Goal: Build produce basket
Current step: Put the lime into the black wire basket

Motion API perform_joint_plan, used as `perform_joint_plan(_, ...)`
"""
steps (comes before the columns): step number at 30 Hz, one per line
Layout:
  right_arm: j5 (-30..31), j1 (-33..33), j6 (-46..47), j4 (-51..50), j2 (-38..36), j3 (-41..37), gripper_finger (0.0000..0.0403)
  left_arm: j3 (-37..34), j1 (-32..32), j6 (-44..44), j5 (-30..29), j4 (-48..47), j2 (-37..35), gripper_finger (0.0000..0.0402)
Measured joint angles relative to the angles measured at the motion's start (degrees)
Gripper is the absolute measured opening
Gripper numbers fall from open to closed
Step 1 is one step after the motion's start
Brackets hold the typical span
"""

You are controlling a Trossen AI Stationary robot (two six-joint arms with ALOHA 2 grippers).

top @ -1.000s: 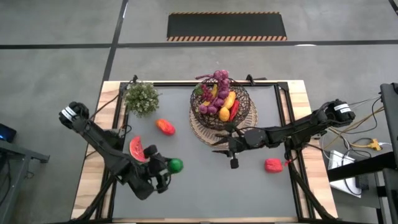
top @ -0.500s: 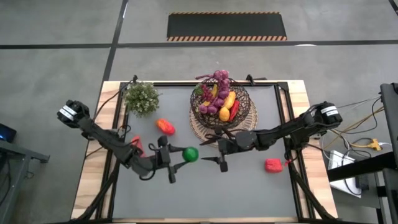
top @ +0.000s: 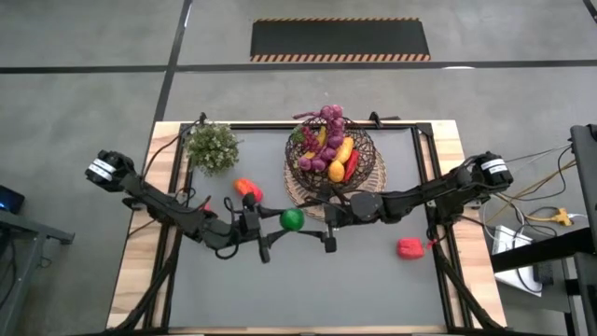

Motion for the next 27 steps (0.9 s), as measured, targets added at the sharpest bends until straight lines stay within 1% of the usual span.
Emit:
perform_joint_plan(3, 0.0, 0.1, -0.3, 0.3, 0.0, 0.0, 0.0284, 0.0, 0.2, 0.3, 0.6, 1.3, 0.0, 0.0202)
perform_joint_plan(7, 0.1, 0.0, -0.5, 0.2, 0.0, 0.0, 0.0237, 0.0, 0.3, 0.5, 0.7, 1.2, 0.0, 0.0206)
perform_joint_plan(10, 0.1, 0.0, -0.5, 0.2, 0.0, 0.0, 0.0206, 0.0, 0.3, 0.5, 0.8, 1.2, 0.0, 0.0226)
perform_joint_plan(12, 0.1, 0.0, -0.5, 0.1, 0.0, 0.0, 0.0194, -0.1, 0.3, 0.5, 1.0, 1.2, 0.0, 0.0246)
perform_joint_plan(16, 0.1, 0.0, -0.5, -0.1, 0.0, 0.0, 0.0189, -0.4, 0.3, 0.4, 1.3, 1.1, 0.0, 0.0286)
perform_joint_plan(19, 0.1, 0.0, -0.5, -0.1, 0.0, 0.0, 0.0188, -0.7, 0.3, 2.3, 1.3, 0.4, -0.3, 0.0305)
perform_joint_plan(25, 0.1, 0.0, 0.9, -0.8, -0.4, -0.1, 0.0187, -0.7, 0.3, 9.5, 1.3, 0.2, -2.3, 0.0317)
perform_joint_plan(27, 1.4, 0.0, 2.0, -2.1, -1.3, 0.0, 0.0187, -0.9, 0.3, 12.9, 1.3, 0.2, -3.2, 0.0317)
